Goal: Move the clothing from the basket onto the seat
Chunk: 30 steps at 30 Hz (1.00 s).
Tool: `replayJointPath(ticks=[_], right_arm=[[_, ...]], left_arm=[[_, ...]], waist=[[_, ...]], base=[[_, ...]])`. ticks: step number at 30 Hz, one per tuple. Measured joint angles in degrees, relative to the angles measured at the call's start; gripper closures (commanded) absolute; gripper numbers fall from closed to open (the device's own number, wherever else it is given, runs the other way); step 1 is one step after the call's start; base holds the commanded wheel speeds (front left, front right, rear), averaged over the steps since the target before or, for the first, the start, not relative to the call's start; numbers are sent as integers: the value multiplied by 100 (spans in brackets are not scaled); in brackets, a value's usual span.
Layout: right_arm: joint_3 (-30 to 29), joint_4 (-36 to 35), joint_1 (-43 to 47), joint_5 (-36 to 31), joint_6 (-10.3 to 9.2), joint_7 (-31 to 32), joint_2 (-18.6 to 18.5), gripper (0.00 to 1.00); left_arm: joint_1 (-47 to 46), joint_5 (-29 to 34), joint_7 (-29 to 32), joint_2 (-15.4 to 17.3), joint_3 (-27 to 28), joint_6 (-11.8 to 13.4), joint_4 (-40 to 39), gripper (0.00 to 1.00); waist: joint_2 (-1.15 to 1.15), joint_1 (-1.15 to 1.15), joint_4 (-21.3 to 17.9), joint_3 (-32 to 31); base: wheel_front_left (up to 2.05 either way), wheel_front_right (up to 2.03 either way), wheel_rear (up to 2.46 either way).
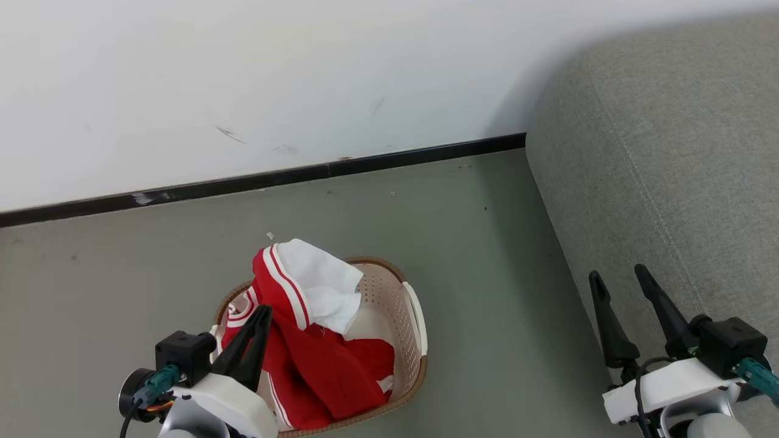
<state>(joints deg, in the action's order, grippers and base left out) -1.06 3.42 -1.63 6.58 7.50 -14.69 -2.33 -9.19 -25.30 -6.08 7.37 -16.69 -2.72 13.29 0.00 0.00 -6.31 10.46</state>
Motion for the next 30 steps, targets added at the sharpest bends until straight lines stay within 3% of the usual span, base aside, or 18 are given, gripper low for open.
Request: replayJointPath(ticks=[2,3,4,30], right_arm=[[3,0,-2,0,0,0,0,0],[5,0,-2,0,0,0,0,0],[5,0,-2,0,0,0,0,0],[12,-42,-1,-11,0,0,0,0]], left_arm=[[-17,25,20,8,-11,0,80,51],[-23,23,48,8,-10,0,105,23],[-32,23,51,4,-11,0,126,2],[-87,-29,186,-132,-194,-2,472,0]], waist=[[0,0,-8,5],[0,0,-12,7],[0,0,-16,10],[0,0,115,112]], base=[[0,0,0],[0,0,0],[0,0,0],[0,0,0]])
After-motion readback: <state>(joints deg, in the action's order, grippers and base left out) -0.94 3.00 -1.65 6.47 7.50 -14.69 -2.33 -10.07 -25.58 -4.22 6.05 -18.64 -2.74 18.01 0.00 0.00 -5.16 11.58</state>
